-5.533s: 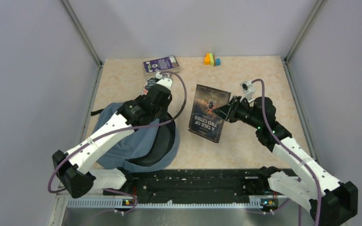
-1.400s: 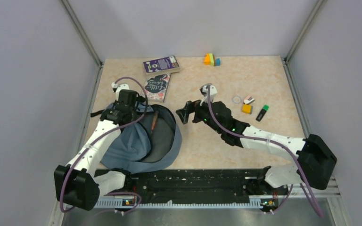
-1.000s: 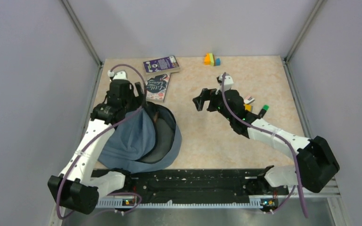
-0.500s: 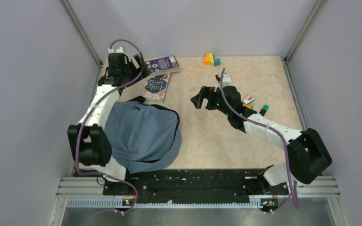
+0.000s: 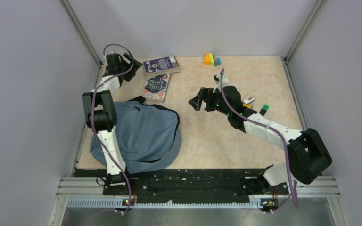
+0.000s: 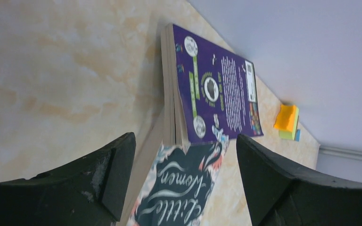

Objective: Pack the student bag
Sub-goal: Pick up the book from the center of the board.

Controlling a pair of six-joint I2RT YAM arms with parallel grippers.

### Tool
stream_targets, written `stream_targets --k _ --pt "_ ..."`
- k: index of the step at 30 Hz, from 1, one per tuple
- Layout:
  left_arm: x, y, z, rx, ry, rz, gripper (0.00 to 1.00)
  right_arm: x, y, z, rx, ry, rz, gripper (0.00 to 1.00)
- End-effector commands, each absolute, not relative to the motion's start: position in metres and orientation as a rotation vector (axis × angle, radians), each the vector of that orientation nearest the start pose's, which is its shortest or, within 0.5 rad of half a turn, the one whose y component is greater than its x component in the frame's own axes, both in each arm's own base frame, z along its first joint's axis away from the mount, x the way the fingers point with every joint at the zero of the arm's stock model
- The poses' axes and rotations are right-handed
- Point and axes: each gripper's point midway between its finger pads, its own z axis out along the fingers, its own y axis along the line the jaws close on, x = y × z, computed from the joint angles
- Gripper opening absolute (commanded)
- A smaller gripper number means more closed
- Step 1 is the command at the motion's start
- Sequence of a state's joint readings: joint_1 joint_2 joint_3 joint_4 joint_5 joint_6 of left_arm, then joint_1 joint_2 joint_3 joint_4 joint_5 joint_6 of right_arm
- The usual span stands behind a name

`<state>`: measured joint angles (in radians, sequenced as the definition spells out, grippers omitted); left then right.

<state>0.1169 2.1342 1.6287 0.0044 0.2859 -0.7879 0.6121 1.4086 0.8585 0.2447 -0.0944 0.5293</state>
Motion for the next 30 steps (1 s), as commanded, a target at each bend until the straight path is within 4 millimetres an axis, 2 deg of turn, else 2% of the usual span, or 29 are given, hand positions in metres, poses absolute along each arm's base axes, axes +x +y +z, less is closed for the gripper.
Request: stream_targets --k 1,7,12,20,25,30 --pt "0.638 -0.009 0.129 -0.783 1.923 -0.787 0.82 0.342 0.29 0.239 -0.16 1.842 0.937 0.95" --pt "0.659 -0.012 0.102 -0.818 1.945 -0.834 0.82 0.34 0.288 0.248 -0.16 1.824 0.939 0.95" --pt "0.662 -0.019 0.087 -0.853 1.946 -0.901 0.82 0.338 0.289 0.25 -0.163 1.822 0.949 0.95" --pt "0.666 -0.039 0.062 -0.882 1.978 -1.0 0.82 0.337 0.291 0.249 -0.155 1.826 0.968 0.95" --pt "0.671 -0.054 0.064 -0.875 1.964 -1.065 0.79 0.338 0.29 0.248 -0.148 1.83 0.969 0.94" --pt "0.675 -0.068 0.072 -0.869 1.935 -1.133 0.67 0.338 0.291 0.248 -0.145 1.832 0.971 0.94"
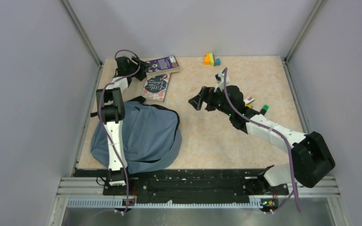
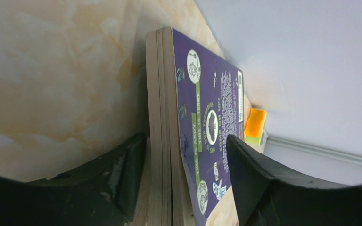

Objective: Pack the student bag
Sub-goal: Pick up the book from the center of the board.

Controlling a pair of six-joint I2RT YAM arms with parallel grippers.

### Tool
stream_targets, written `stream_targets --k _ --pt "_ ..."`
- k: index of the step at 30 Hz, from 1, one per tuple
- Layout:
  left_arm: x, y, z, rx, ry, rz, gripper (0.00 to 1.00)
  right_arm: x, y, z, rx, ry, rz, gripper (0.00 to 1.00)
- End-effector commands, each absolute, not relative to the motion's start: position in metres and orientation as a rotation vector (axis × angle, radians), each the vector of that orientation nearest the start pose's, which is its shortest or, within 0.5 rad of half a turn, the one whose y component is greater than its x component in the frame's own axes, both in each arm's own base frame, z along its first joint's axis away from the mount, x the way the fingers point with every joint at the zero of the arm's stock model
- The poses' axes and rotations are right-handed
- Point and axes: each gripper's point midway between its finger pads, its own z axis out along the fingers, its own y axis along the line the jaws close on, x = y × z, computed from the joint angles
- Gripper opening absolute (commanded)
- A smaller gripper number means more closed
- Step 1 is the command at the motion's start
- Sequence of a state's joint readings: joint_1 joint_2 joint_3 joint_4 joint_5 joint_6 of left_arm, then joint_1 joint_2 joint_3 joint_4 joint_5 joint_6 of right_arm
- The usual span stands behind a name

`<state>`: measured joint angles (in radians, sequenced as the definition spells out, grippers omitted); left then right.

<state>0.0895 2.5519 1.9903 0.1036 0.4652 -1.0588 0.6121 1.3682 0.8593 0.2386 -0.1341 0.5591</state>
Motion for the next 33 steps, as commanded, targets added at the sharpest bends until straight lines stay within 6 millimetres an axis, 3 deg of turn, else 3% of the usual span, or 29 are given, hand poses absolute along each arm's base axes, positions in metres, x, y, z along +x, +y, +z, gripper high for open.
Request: stream_targets --k 1,9,14,22,29,33 --pt "0.675 -0.069 0.072 -0.87 1.932 -1.141 0.63 0.338 0.291 0.248 -0.144 1.833 0.971 0.94" --pt "0.677 -0.069 0.086 -0.848 1.885 -1.166 0.24 0.336 0.289 0.248 -0.142 1.838 0.966 0.93" --pt "0.678 -0.068 0.112 -0.8 1.78 -1.199 0.0 0.335 0.284 0.248 -0.138 1.837 0.945 0.93" --pt "0.666 -0.067 0.174 -0.658 1.634 -1.2 0.0 0.331 0.275 0.253 -0.139 1.822 0.906 0.93" --pt "0.62 -0.075 0.272 -0.489 1.453 -1.252 0.0 0.331 0.25 0.273 -0.229 1.787 0.736 0.97" --pt "0.585 -0.086 0.322 -0.375 1.384 -1.269 0.0 0.326 0.231 0.29 -0.225 1.748 0.696 0.99"
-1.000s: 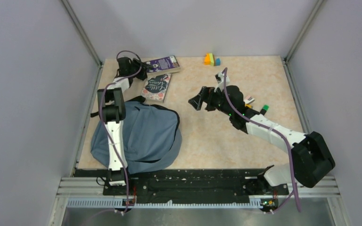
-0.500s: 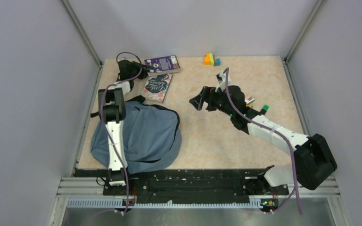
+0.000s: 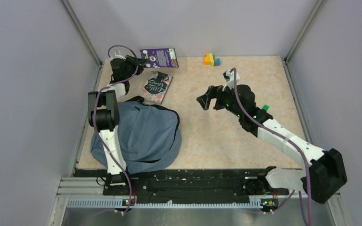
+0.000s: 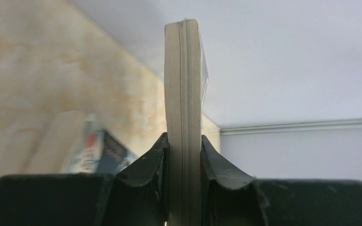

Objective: Pack the student bag
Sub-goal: Pick up the book from the center of the board.

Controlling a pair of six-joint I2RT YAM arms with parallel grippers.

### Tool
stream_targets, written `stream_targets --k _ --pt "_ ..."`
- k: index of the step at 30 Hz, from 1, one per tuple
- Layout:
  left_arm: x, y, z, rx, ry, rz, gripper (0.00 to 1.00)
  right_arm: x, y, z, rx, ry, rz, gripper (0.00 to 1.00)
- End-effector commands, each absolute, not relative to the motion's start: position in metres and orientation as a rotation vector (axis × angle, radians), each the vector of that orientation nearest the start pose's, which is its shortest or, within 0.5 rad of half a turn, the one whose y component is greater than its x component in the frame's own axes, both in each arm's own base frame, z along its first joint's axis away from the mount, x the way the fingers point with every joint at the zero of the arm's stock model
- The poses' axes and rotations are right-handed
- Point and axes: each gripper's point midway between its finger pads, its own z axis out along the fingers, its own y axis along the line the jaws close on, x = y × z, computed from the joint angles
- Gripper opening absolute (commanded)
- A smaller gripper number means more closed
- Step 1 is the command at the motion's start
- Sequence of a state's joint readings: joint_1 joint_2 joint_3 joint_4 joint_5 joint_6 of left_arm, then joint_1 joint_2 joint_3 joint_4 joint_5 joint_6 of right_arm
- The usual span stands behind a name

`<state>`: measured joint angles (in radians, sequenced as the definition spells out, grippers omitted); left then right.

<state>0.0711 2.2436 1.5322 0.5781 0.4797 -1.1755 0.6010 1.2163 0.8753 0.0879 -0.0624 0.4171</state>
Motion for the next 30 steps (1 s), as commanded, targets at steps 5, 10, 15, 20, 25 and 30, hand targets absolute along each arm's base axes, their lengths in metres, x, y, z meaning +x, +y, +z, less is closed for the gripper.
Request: stream_targets --k 5,10,15,20,25,30 --pt "0.532 -0.105 0.36 -0.25 1.36 -1.271 0.0 0.321 0.222 0.298 -0.234 1.724 0.759 0.99" --pt "0.447 -0.127 0.378 -0.18 1.34 -1.396 0.0 0.312 0.212 0.317 -0.285 1.675 0.993 0.99" --pt "0.363 -0.168 0.384 -0.053 1.396 -1.467 0.0 0.293 0.202 0.34 -0.382 1.564 1.213 0.99" --pt "0.297 -0.189 0.4 0.064 1.421 -1.448 0.0 0.261 0.211 0.358 -0.528 1.463 1.324 0.99" --pt "0.255 -0.185 0.413 0.06 1.369 -1.481 0.0 0.243 0.213 0.366 -0.561 1.423 1.379 0.99" --pt "0.238 -0.182 0.421 0.064 1.343 -1.495 0.0 0.21 0.225 0.388 -0.654 1.291 1.467 0.99"
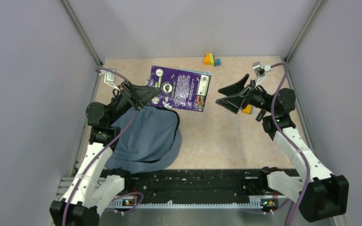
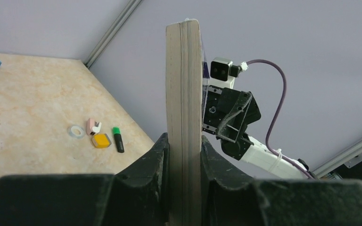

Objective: Pack the student bag
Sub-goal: Pick up the book from the center of the board.

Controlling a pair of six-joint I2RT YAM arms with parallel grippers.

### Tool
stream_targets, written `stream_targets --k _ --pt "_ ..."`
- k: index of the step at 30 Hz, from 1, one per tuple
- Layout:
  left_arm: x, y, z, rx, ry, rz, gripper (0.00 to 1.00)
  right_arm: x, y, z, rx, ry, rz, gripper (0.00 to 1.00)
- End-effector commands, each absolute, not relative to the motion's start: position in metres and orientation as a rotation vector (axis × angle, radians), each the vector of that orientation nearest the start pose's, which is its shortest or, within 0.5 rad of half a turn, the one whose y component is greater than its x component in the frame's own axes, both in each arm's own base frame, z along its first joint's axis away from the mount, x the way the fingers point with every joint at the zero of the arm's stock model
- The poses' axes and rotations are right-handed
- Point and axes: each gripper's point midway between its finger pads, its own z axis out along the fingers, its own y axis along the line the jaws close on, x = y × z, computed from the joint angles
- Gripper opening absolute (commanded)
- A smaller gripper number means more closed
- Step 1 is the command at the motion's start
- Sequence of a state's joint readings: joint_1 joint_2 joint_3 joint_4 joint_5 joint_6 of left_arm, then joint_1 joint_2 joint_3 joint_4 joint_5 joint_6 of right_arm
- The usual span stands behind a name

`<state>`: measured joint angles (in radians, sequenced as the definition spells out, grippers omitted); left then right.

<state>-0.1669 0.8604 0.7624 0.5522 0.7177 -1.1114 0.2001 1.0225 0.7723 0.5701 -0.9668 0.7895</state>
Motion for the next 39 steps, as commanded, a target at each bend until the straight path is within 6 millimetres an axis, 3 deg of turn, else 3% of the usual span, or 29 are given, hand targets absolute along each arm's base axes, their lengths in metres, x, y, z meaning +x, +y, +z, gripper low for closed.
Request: stream_targets --k 1,13,21,25,31,32,36,39 --pt "0.236 -0.183 0.423 0.073 1.338 -1.501 0.0 0.207 0.229 0.39 -0.67 1.277 1.462 0.99" --pt "0.216 -0.188 0.442 0.155 1.289 -1.551 0.0 0.22 0.264 0.387 -0.668 1.297 1.52 0.99" --pt "0.217 -0.19 0.436 0.167 1.316 -1.539 0.0 0.208 0.291 0.409 -0.735 1.206 1.602 0.96" --pt "0.22 -0.19 0.432 0.162 1.327 -1.523 0.0 0.206 0.295 0.415 -0.724 1.174 1.645 0.69" --pt "0.235 -0.188 0.41 0.155 1.414 -1.405 0.0 0.219 0.295 0.409 -0.627 1.217 1.629 0.0" --pt "0.242 -0.185 0.4 0.146 1.458 -1.342 0.02 0.225 0.294 0.407 -0.589 1.245 1.601 0.0" --pt "0.268 -0.165 0.332 0.048 1.73 -1.027 0.55 0.27 0.277 0.383 -0.375 1.434 1.347 0.0" --pt "0.27 -0.153 0.281 0.002 1.882 -0.866 0.68 0.298 0.245 0.355 -0.208 1.59 1.116 0.0"
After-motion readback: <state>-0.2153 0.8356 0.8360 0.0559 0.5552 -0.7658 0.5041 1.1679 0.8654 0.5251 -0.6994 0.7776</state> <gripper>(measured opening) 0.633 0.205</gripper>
